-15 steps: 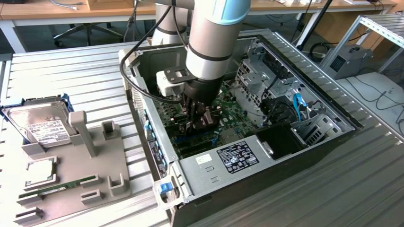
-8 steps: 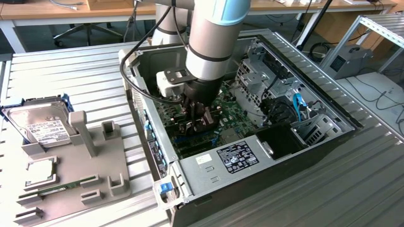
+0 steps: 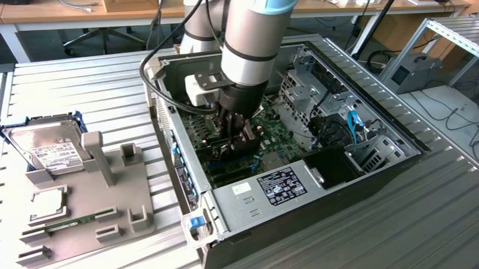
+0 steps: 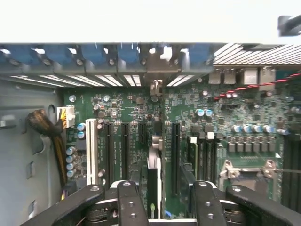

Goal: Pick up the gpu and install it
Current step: 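Insert the gpu into the slot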

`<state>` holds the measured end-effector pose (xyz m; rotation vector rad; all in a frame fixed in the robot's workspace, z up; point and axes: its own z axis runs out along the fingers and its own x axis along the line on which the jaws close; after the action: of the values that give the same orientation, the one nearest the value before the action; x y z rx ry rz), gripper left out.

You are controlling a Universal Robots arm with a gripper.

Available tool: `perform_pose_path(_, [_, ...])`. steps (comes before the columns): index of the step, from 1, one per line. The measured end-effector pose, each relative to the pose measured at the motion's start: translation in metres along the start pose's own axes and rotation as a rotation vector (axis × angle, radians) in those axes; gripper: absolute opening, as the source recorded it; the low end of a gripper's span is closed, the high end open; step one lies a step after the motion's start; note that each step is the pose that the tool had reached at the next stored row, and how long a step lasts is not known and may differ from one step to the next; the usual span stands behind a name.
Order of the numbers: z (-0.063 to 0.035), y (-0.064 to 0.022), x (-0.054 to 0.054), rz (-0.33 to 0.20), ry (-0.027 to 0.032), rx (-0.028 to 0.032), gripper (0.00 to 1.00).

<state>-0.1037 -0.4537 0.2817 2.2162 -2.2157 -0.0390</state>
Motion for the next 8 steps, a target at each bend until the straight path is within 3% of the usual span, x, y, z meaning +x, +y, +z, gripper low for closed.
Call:
perform_pose_path(5, [-0.0049, -0.0025, -0.005, -0.006, 0.0010, -0.0013, 0.44])
perform_pose_path(8, [-0.0050, -0.0109, -0.005, -0.009, 0.0011, -0.0127, 0.31])
